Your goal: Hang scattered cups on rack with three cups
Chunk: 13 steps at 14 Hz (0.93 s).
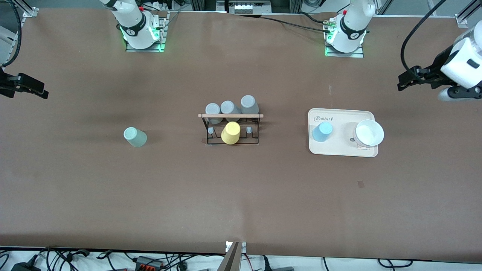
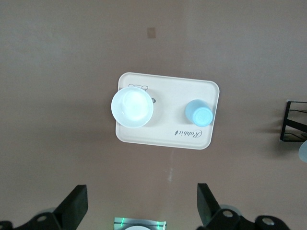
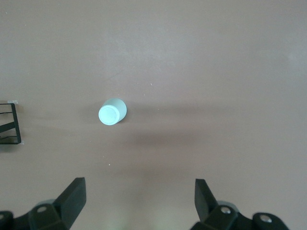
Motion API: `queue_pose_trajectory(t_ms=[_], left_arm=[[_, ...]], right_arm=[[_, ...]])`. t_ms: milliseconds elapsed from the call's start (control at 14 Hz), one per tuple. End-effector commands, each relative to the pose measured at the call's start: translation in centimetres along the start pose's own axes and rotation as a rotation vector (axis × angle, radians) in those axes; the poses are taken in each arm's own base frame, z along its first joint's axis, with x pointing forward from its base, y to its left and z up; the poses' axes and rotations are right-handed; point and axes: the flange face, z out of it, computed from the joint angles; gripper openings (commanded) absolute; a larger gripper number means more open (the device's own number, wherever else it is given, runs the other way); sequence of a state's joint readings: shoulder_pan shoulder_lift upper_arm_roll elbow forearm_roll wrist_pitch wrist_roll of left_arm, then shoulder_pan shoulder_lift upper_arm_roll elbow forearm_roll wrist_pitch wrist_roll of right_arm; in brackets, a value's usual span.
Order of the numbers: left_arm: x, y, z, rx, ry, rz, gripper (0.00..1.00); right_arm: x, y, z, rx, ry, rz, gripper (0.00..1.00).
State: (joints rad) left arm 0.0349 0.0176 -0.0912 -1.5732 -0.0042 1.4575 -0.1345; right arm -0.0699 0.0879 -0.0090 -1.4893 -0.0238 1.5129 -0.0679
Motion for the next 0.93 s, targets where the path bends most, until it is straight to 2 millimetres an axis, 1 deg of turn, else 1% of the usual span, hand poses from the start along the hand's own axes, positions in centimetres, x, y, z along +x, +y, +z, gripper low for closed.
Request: queue_pose_trajectory(t_ms=[0, 143, 214, 357, 500, 571, 643, 714, 857], left_arm=[[0.7, -0.1, 0.8, 0.016, -0.026, -0.011, 1.0], [0.8, 0.0, 0.7, 0.022, -0.025, 0.005, 1.0], [1.1, 0.1, 1.7, 0.018, -0.047, 0.011, 1.0], [2.2, 1.8, 5.6, 0.034, -0.155, 0.038, 1.0], [4.2, 4.6, 9.6, 0.04, -0.186, 0.07, 1.0], [4.9, 6.7, 11.3, 0.039, -0.15, 0.096, 1.0], [5.3, 7.8, 12.8, 0.036, -0.11, 0.106, 1.0], [5.6, 8.3, 14.8, 0.029, -0.075, 0.11, 1.0], [5.4, 9.4, 19.2, 0.015, -0.015, 0.116, 1.0]], right_arm=[[0.0, 0.1, -0.4, 0.0, -0.005, 0.012, 1.0], [0.0, 0.1, -0.4, 0.0, -0.005, 0.011, 1.0], [0.0, 0.1, -0.4, 0.0, -0.005, 0.011, 1.0], [0.1, 0.0, -0.3, 0.0, -0.006, 0.011, 1.0], [0.1, 0.1, -0.3, 0.001, -0.006, 0.012, 1.0], [0.1, 0.1, -0.1, 0.002, -0.009, 0.012, 1.0], [0.1, 0.1, 0.0, 0.002, -0.012, 0.012, 1.0], [0.0, 0.1, 0.0, 0.002, -0.02, 0.012, 1.0], [0.0, 0.1, 0.1, 0.002, -0.023, 0.011, 1.0]])
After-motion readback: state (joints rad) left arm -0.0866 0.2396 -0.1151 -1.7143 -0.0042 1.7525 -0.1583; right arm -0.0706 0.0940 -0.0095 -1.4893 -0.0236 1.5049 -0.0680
